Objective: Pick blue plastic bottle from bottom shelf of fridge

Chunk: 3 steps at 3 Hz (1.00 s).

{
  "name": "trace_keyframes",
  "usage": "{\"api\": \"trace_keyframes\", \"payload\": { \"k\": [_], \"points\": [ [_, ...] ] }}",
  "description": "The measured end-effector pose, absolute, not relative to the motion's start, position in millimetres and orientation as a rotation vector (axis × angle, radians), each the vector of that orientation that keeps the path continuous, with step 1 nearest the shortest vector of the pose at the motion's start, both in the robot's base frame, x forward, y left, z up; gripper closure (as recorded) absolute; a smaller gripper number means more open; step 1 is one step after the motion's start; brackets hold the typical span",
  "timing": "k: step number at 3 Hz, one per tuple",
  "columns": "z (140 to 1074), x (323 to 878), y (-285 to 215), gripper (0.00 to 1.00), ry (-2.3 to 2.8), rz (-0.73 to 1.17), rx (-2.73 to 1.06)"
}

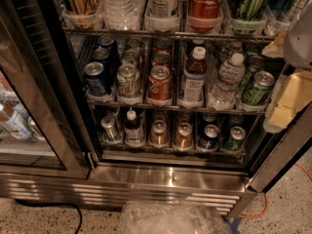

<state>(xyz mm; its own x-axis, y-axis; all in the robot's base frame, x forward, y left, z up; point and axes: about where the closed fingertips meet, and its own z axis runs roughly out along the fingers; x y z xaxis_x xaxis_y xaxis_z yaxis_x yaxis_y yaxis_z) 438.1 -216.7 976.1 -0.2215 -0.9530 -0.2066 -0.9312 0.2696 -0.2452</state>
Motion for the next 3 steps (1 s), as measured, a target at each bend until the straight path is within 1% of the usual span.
{"api": "trace_keyframes", "payload": {
  "k": [2, 3],
  "points": [
    [972, 439, -211, 0.00, 2.241, -0.094, -1.692],
    [948, 427, -186, 0.00, 2.288, 0.015, -1.535]
  ]
}}
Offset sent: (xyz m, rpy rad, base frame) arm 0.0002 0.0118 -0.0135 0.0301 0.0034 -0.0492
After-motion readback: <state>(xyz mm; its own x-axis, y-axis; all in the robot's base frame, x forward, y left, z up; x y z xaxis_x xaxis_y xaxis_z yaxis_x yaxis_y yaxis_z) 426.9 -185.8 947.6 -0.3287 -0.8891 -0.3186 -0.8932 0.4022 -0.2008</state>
